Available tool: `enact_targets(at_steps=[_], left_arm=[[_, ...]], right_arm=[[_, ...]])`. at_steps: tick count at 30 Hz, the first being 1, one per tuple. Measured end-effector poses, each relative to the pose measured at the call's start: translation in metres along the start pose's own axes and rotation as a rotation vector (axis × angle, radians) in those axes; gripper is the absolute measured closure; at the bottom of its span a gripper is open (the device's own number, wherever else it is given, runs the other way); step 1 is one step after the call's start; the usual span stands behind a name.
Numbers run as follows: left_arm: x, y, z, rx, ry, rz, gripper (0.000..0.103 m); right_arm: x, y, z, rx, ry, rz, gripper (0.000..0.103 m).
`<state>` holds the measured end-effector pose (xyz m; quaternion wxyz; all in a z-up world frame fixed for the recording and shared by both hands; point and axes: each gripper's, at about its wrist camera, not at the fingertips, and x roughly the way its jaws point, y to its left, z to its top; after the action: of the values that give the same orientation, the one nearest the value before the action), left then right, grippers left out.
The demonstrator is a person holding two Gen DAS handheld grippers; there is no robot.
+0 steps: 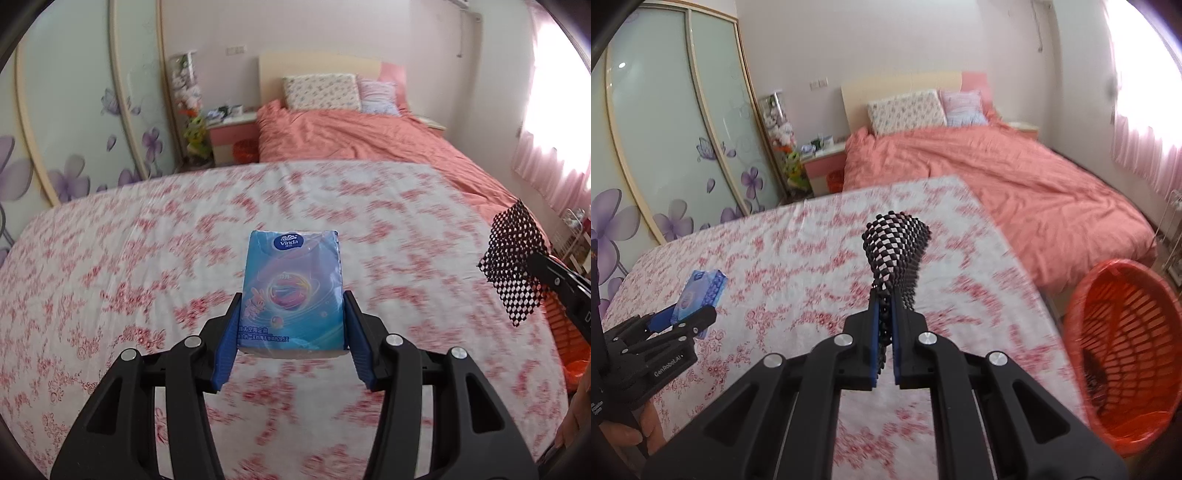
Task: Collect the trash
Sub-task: 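Carry the tissue pack and mesh pad in both tools over the orange basket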
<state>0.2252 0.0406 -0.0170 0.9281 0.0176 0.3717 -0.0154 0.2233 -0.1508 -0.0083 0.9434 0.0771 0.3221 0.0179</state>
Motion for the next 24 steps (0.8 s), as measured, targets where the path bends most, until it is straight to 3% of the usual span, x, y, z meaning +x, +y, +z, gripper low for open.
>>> enact_targets(at_steps=[8, 24], left_arm=[[-0.029, -0.052, 0.008, 0.069, -0.044, -0.067, 0.051], [-0.059, -0.17, 0.002, 0.199, -0.056, -0.338, 0.05]], right_arm=[[-0.055, -0.027, 0.003, 0.005, -0.089, -0.046, 0.096], [-0.127, -0.134, -0.016, 0.136, -0.161, -0.179, 0.096]])
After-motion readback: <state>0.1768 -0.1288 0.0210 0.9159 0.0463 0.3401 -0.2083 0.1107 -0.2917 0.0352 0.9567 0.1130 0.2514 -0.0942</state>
